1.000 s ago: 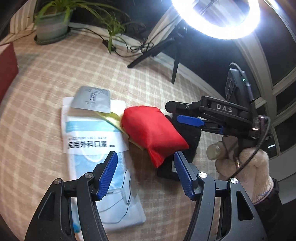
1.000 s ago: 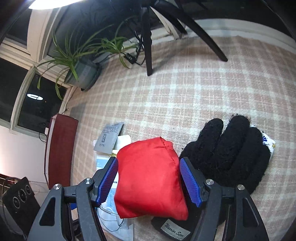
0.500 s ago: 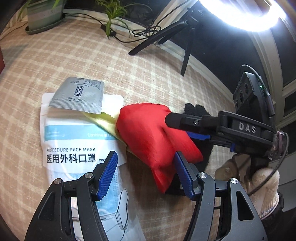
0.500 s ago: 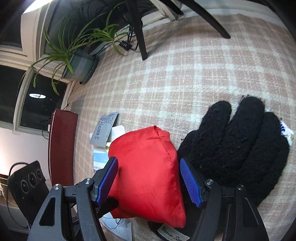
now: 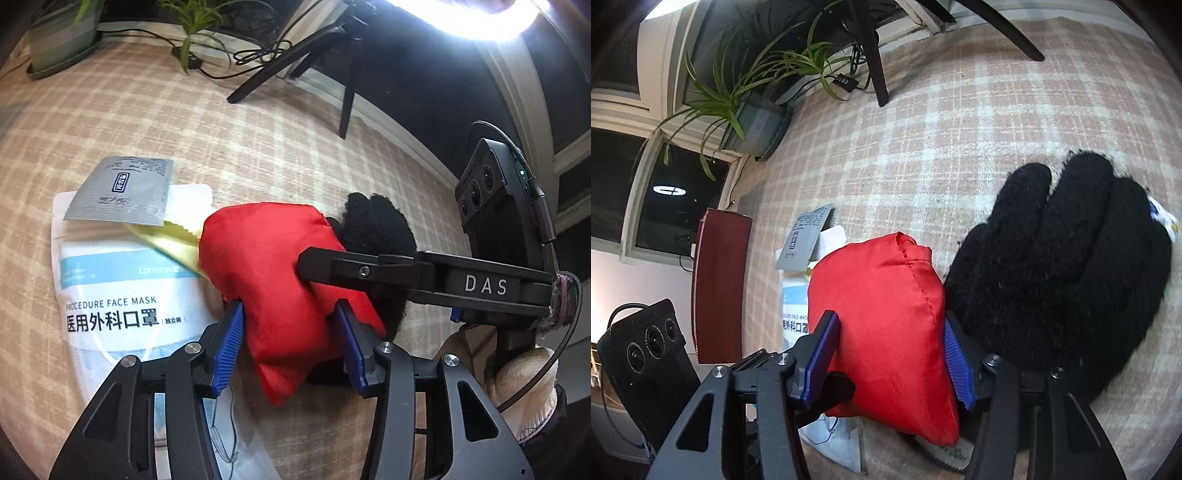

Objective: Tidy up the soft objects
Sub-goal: 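Lift the red pouch and carry it over the cardboard box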

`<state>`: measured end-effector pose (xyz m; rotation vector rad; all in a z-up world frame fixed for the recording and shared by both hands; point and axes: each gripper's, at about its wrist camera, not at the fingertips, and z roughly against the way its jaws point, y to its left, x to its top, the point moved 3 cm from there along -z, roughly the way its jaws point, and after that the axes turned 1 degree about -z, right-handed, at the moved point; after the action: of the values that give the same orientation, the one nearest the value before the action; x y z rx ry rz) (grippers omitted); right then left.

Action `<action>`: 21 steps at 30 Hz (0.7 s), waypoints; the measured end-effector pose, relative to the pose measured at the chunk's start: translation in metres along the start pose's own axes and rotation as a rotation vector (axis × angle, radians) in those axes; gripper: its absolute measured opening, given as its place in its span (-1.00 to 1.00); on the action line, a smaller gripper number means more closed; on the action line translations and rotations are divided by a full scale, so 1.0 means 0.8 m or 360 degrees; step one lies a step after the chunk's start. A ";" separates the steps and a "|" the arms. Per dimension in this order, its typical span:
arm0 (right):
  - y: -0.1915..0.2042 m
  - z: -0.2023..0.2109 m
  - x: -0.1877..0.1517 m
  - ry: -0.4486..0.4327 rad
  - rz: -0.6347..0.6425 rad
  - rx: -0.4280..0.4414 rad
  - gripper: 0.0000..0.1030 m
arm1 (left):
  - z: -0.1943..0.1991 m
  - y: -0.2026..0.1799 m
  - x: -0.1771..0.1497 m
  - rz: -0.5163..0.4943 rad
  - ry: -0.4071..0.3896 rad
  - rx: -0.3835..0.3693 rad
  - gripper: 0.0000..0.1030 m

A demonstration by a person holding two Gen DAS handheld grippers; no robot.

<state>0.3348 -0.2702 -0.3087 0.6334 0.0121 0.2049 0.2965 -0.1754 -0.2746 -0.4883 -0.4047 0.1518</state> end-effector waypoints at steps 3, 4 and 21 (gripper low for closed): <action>0.008 0.011 -0.011 -0.0039 -0.0009 0.0006 0.00 | 0.012 -0.009 -0.004 -0.0041 -0.0018 -0.0023 -0.09; 0.012 0.018 -0.016 -0.0058 -0.0011 0.0005 0.00 | 0.019 -0.013 -0.006 -0.0060 -0.0028 -0.0035 -0.09; 0.195 0.056 -0.082 -0.0309 0.0140 0.0044 0.00 | 0.197 0.032 -0.040 -0.0262 -0.0261 -0.0128 -0.09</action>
<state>0.2450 -0.1865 -0.1843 0.6798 -0.2007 0.2279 0.2010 -0.0941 -0.1709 -0.5212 -0.6111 0.0163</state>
